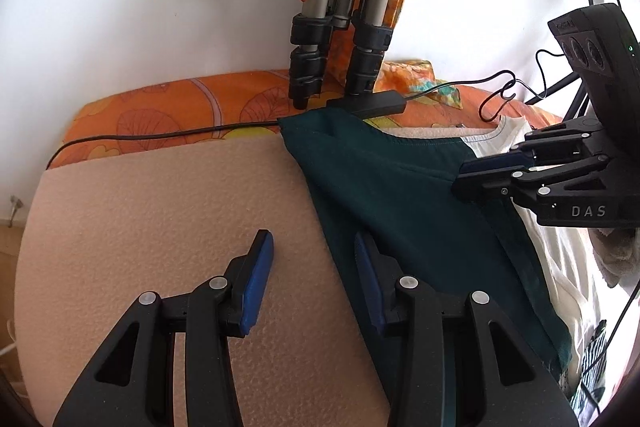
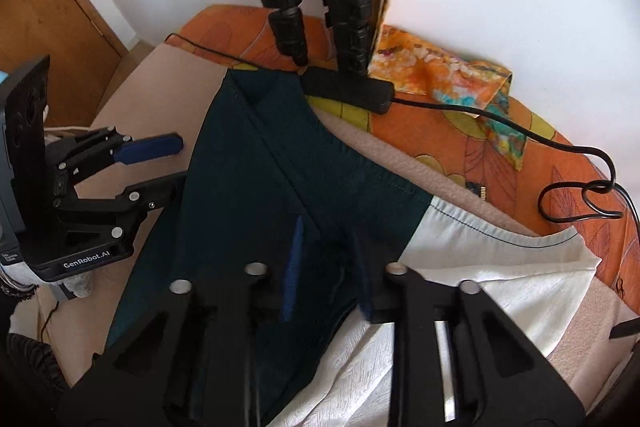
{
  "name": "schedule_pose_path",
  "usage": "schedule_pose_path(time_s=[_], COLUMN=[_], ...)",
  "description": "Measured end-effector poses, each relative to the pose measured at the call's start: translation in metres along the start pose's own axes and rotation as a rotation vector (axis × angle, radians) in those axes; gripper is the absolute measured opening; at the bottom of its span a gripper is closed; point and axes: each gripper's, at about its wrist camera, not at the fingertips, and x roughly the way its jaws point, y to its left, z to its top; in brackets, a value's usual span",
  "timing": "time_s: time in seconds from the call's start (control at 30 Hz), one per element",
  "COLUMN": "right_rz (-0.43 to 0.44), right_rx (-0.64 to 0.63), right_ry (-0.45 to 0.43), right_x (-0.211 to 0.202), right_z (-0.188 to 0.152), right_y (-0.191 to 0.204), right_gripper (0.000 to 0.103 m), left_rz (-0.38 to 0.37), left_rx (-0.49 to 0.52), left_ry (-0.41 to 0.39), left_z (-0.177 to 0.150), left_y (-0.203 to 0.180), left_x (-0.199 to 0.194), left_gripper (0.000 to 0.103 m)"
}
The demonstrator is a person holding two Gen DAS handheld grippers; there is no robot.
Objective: Fold small clothes
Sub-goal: 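Lay the hem near the collar with both tools, folding the shirt in half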
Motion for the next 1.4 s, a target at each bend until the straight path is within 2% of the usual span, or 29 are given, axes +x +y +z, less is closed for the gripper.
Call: schedule_pose_path(time_s=[0.1,0.3,0.4,0.5,0.57,0.63,0.67,0.7,0.77,0.87,1.0,1.13,1.2,1.3,1.33,1.37,1.4], right_rz=[-0.062,-0.027,-0.143,-0.253,-0.223,-0.174,-0.165,-0.154,-0.144,-0.14,-0.141,-0.065,-0.063,-0.038,-0.04,-0.032,-0.02], right_rx=[-0.054,-0.033,-0.03,0.01,0.049,0.091,0.101,0.104,0.131,0.215,0.306,0.376,0.368,0.369,0.377,0.384,0.393], right_ry=[-0.015,-0.136,-0.138,-0.082,-0.046,-0.081,-0.112,-0.146,-0.234,-0.264,-0.224,-0.234,-0.235,-0.226,-0.239,-0.242,-0.244], right_x=[-0.002,-0.045,-0.054,-0.04,-0.032,-0.037,-0.044,-0.053,-0.076,-0.094,-0.085,-0.071,-0.063,-0.052,-0.049,-0.047,-0.047], right_z=[0.0,0.006,0.003,0.003,-0.003,-0.009,-0.012,-0.017,-0.034,-0.055,-0.069,-0.079,-0.077,-0.072,-0.071,-0.068,-0.066], right_y=[0.019,0.037,0.026,0.004,-0.013,-0.023,-0.027,-0.031,-0.045,-0.079,-0.121,-0.151,-0.154,-0.155,-0.157,-0.158,-0.16], right_gripper=[0.004,0.003,0.003,0.003,0.003,0.003,0.01,0.023,0.043,0.045,0.045,0.045,0.045,0.044,0.042,0.033,0.017], left_rz=[-0.003,0.019,0.026,0.033,0.05,0.048,0.045,0.03,0.002,-0.029,-0.041,0.01,0.024,0.066,0.07,0.072,0.068], left_rx=[-0.008,0.016,0.019,0.007,0.002,-0.002,-0.007,-0.016,-0.043,-0.061,-0.069,-0.072,-0.064,-0.051,-0.054,-0.059,-0.059], left_ry=[-0.001,0.001,0.004,0.009,0.004,-0.003,-0.01,-0.02,-0.031,-0.01,0.014,0.031,0.012,-0.002,-0.003,-0.007,-0.007], left_z=[0.0,-0.001,0.0,0.003,0.007,0.014,0.018,0.022,0.031,0.044,0.051,0.051,0.052,0.054,0.055,0.056,0.056], left_y=[0.001,-0.002,-0.002,-0.002,-0.001,-0.001,0.0,0.001,0.004,0.005,0.001,-0.001,-0.002,-0.006,-0.006,-0.006,-0.008], left_x=[0.0,-0.001,-0.001,0.0,0.0,0.0,-0.001,-0.002,-0.003,0.006,0.021,0.034,0.036,0.038,0.039,0.04,0.041], left_gripper=[0.039,0.039,0.039,0.039,0.039,0.039,0.039,0.043,0.043,0.043,0.043,0.043,0.04,0.027,0.018,0.012,0.007])
